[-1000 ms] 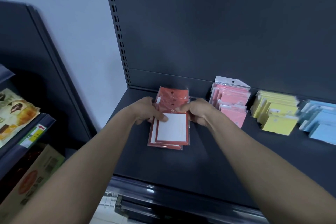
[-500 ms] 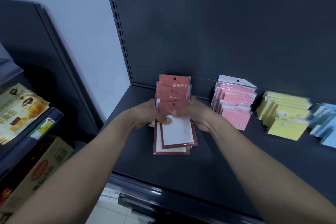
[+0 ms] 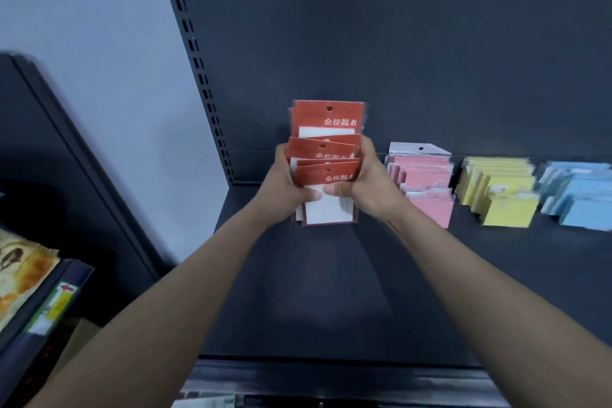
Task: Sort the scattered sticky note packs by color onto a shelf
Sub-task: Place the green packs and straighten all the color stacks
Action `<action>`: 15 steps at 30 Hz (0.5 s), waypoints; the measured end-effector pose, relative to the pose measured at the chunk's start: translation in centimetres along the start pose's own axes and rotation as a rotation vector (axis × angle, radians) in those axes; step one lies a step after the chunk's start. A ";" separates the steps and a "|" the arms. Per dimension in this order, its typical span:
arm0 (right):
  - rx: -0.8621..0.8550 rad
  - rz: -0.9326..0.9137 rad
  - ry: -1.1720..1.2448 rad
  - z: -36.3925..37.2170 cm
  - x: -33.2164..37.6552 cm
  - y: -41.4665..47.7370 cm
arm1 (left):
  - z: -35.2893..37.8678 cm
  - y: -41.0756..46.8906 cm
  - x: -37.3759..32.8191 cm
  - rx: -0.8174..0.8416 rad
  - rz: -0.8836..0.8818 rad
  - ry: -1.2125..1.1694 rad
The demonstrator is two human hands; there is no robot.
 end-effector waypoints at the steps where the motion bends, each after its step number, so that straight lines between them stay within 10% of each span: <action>1: -0.009 0.016 0.011 0.2 -0.1 -0.1 | -0.2 0.2 0.4 0.009 0.005 -0.025; 15: -0.004 0.247 0.102 1.8 -4.3 -1.3 | 0.5 1.2 4.2 0.230 -0.098 -0.099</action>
Point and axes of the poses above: each hand's wrist, its own y-axis towards the middle knuckle, its own z-axis out of the palm, x = y × z, the point moved 6 cm from there along y, towards the middle knuckle, and after that the axes turned 4 degrees about -y, right-handed, at the moved point
